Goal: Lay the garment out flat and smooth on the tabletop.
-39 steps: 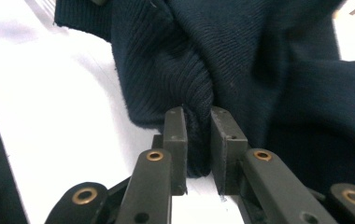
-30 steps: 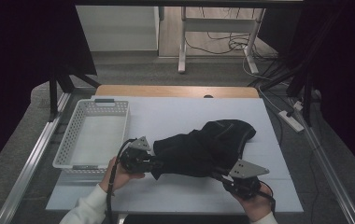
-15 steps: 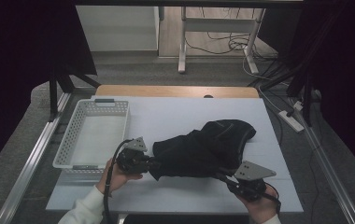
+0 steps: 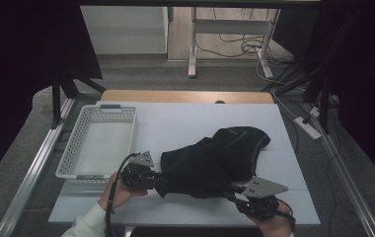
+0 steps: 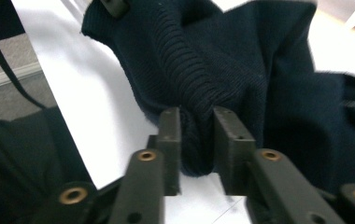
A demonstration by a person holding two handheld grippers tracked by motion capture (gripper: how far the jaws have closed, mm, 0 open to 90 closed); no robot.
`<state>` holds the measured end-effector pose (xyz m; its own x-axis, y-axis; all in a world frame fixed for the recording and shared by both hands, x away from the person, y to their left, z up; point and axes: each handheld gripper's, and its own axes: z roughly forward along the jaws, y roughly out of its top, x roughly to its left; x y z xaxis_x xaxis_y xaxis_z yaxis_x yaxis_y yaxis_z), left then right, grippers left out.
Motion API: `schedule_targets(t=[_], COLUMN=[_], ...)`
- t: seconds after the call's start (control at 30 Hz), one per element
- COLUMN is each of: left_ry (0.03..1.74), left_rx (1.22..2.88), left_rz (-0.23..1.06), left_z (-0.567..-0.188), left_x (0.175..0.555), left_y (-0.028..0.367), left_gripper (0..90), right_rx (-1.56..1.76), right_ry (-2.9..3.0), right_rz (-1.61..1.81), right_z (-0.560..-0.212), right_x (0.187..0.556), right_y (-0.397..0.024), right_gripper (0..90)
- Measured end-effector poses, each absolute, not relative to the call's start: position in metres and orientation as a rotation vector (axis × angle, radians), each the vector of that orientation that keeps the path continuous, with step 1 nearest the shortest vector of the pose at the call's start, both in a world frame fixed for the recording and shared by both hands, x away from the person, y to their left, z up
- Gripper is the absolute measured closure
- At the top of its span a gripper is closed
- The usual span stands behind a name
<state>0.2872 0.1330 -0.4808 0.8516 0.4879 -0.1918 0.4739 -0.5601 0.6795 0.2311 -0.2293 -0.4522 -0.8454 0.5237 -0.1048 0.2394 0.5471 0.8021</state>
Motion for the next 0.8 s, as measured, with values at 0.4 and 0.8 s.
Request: schedule_targets(t=[0.4,0.8], left_ry=[0.811,0.889], left_rx=[2.185,2.164], left_rz=[0.122,0.179], left_z=[-0.478,-0.482], left_x=[0.292,0.303], left_y=[0.134,0.125], left_gripper=[38.9,34.3], right_rx=[0.802,0.952], right_ry=[2.348,2.354], right_rz=[1.279,1.147], right_z=[-0.447,-0.474], right_x=[0.246,0.270], right_y=[-0.250,-0.264], right_gripper=[43.2,41.0])
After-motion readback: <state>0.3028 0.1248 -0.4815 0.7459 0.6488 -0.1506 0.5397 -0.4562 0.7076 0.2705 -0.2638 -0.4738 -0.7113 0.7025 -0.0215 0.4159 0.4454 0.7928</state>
